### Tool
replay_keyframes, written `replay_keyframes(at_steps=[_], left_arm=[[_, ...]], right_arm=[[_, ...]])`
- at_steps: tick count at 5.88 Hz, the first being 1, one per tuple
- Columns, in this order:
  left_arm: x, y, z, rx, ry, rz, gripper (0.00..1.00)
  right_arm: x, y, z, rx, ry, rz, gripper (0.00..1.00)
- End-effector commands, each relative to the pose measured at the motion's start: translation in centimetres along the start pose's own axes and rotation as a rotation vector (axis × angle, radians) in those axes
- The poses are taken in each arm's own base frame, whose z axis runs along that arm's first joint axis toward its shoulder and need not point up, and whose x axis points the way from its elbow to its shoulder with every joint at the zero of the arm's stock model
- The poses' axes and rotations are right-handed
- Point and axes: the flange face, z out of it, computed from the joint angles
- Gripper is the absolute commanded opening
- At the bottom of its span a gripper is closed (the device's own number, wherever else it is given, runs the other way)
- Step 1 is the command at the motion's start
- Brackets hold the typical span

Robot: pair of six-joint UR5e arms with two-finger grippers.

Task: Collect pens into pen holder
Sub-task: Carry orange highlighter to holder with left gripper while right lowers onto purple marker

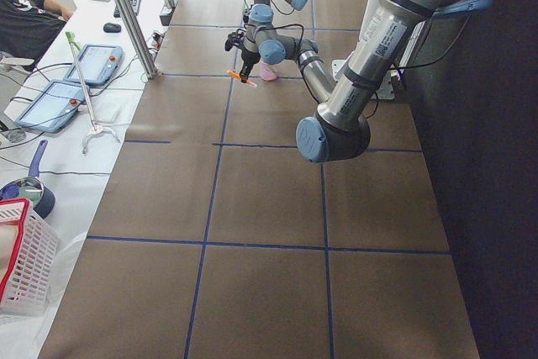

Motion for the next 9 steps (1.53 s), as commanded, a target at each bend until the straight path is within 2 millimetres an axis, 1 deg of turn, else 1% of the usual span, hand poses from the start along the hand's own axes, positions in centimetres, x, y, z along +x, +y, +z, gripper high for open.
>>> replay_keyframes(at_steps=[1, 2, 3, 4, 5, 6, 7, 8, 9], left_arm=[[1.3, -1.1, -2.5, 0.133, 0.096, -0.007, 0.00], [2.0, -1.3, -5.0, 0.191, 0.131, -0.022, 0.00], [2.5, -1.5, -6.6, 0.239, 0.187, -0.105, 0.00], [3.2, -1.2, -7.2, 0.349, 0.252, -0.147, 0.00], [4.5, 0.1, -6.9, 0.403, 0.274, -0.170, 0.00], [6.5, 2.6, -5.5, 0.464, 0.326, -0.219, 0.00], [9.1, 6.2, -2.2, 0.545, 0.380, -0.241, 0.00], [9.9, 8.3, 0.5, 0.549, 0.402, -0.237, 0.00], [10.2, 9.6, 2.2, 0.557, 0.372, -0.237, 0.00]], right_arm=[[0.7, -0.2, 0.3, 0.002, -0.003, 0.003, 1.00], [1.2, -0.1, 0.6, -0.002, 0.002, 0.007, 1.00], [1.2, -0.2, 0.6, -0.001, 0.002, 0.010, 1.00], [1.7, -0.2, 0.6, -0.019, -0.004, 0.016, 1.00], [1.8, -0.3, 0.5, -0.018, -0.004, 0.018, 1.00], [1.8, -0.3, 0.5, -0.018, -0.004, 0.018, 1.00], [1.8, -0.3, 0.5, -0.018, -0.004, 0.018, 1.00], [1.6, -0.2, 0.5, -0.018, -0.005, 0.017, 1.00], [1.7, -0.3, 0.5, -0.018, -0.006, 0.018, 1.00]])
